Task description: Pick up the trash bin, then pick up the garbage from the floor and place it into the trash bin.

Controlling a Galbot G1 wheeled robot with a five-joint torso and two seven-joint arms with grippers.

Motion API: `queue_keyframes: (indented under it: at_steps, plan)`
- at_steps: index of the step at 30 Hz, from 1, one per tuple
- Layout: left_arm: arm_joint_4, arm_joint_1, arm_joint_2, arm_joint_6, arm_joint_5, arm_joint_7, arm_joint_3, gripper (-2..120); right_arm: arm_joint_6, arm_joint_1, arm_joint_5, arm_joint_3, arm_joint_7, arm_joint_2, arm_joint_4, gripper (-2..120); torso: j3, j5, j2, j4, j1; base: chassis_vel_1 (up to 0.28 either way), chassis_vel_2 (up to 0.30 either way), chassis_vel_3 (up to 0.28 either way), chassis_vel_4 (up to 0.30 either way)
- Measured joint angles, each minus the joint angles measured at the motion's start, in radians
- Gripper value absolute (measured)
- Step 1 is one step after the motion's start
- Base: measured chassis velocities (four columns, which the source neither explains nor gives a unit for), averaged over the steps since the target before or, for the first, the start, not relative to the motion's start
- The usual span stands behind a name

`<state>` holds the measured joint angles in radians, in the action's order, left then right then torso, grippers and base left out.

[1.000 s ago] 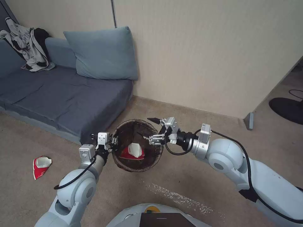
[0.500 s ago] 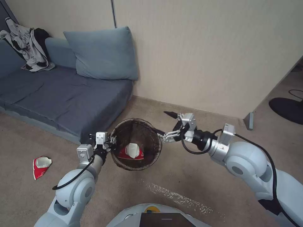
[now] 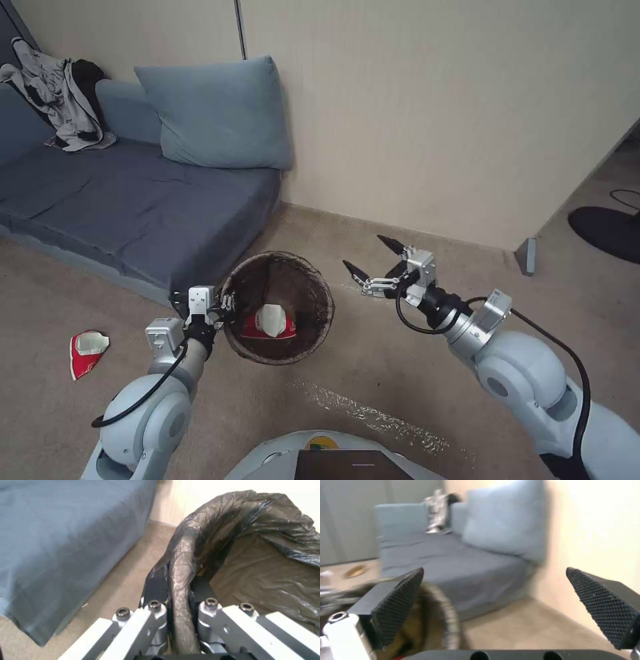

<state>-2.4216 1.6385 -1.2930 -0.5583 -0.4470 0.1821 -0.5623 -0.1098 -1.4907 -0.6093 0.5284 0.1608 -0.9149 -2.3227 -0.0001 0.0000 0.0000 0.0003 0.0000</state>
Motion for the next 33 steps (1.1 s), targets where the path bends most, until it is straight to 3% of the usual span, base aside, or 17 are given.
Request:
queue_keyframes:
  at_steps: [6, 7, 10, 11, 14, 18, 24, 33]
  plan:
    - [-0.015, 0.043, -0.017, 0.032, 0.042, -0.022, -0.003, 5, 0.159, -0.138, 0.181, 0.088, -0.034, -0.171, 0.065, 100, 0.0, 0.0, 0.0, -0.0002, 0.0, 0.0, 0.0, 0.0, 0.0]
    - [-0.015, 0.043, -0.017, 0.032, 0.042, -0.022, -0.003, 5, 0.159, -0.138, 0.181, 0.088, -0.034, -0.171, 0.065, 100, 0.0, 0.0, 0.0, -0.0002, 0.0, 0.0, 0.0, 0.0, 0.0]
    - [-0.023, 0.058, -0.03, 0.05, 0.059, -0.033, -0.004, 5, 0.219, -0.215, 0.272, 0.133, -0.029, -0.27, 0.095, 100, 0.0, 0.0, 0.0, -0.0004, 0.0, 0.0, 0.0, 0.0, 0.0]
    - [-0.023, 0.058, -0.03, 0.05, 0.059, -0.033, -0.004, 5, 0.219, -0.215, 0.272, 0.133, -0.029, -0.27, 0.095, 100, 0.0, 0.0, 0.0, -0.0004, 0.0, 0.0, 0.0, 0.0, 0.0]
    - [-0.031, 0.072, -0.044, 0.07, 0.079, -0.042, -0.005, 5, 0.265, -0.288, 0.325, 0.144, -0.021, -0.375, 0.096, 100, 0.0, -0.0001, 0.0, -0.0006, 0.0, 0.0, 0.0, 0.0, 0.0]
    - [-0.035, 0.084, -0.058, 0.083, 0.101, -0.049, -0.004, 5, 0.307, -0.334, 0.355, 0.14, -0.008, -0.46, 0.086, 100, 0.0, -0.0002, 0.0, -0.0005, 0.0, 0.0, 0.0, 0.0, 0.0]
    - [-0.045, 0.107, -0.074, 0.111, 0.154, -0.066, -0.001, 5, 0.33, -0.363, 0.388, 0.115, -0.002, -0.541, 0.062, 100, 0.0, 0.0, 0.0, -0.0001, 0.0, 0.0, 0.0, 0.0, 0.0]
    - [-0.048, 0.112, -0.073, 0.114, 0.183, -0.069, -0.004, 5, 0.324, -0.358, 0.403, 0.117, -0.014, -0.544, 0.037, 100, 0.0, -0.0001, 0.0, -0.0003, 0.0, 0.0, 0.0, 0.0, 0.0]
